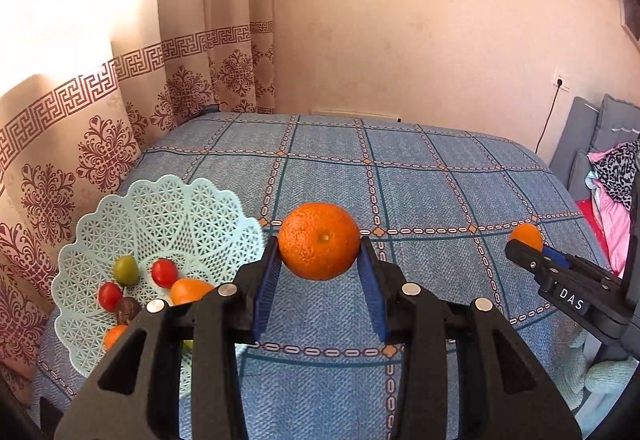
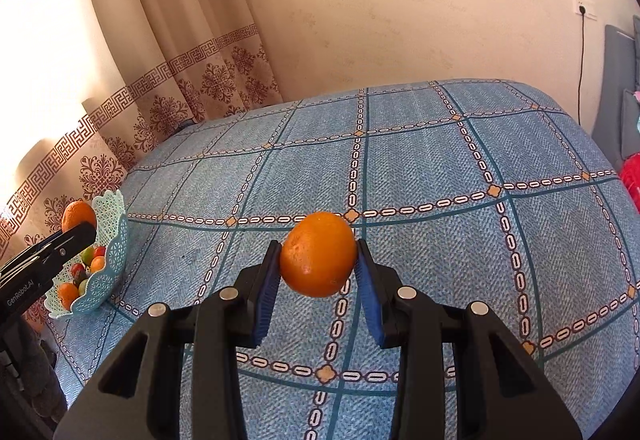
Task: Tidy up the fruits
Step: 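Drop mandarin in basket with left gripper while right carries its mandarin over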
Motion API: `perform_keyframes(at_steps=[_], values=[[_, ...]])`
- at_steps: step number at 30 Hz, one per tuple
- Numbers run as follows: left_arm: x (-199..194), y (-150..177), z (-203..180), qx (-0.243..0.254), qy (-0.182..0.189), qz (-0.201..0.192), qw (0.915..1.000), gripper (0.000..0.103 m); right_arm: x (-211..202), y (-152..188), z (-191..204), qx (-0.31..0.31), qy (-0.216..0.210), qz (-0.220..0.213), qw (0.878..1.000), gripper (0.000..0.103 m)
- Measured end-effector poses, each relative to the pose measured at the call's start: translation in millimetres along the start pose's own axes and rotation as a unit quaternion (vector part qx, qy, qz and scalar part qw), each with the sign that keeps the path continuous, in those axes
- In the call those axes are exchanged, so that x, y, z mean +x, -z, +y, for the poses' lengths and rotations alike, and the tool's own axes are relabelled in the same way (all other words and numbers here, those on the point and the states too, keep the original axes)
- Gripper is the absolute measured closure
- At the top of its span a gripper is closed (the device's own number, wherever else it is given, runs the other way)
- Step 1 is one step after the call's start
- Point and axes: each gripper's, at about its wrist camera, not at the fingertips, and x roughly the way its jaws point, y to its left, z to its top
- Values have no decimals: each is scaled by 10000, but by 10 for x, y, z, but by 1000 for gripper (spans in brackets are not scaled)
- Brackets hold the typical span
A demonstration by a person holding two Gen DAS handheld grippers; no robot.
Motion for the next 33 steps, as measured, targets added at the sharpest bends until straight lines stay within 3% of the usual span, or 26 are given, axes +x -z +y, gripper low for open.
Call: perform_keyframes(at_steps=[12, 21, 25, 28, 33], values=[[32, 69, 851, -643, -565, 75, 9963, 63, -70, -20, 535, -435, -296, 1, 9986, 66], [80, 103, 1100, -843, -744, 82, 9936, 63, 23, -55, 925, -554, -536, 76, 9970, 66], [131, 136, 1127, -937, -651, 151, 9934, 61, 89, -60, 1161, -650, -679, 117, 9955, 66], [132, 154, 1188, -1056, -670, 60, 9921, 38, 133, -56, 1341, -732, -793, 141, 9941, 66], [53, 170, 1231, -976, -1083, -166, 9892, 37, 241, -45, 1617, -846, -951, 205, 9916, 66]])
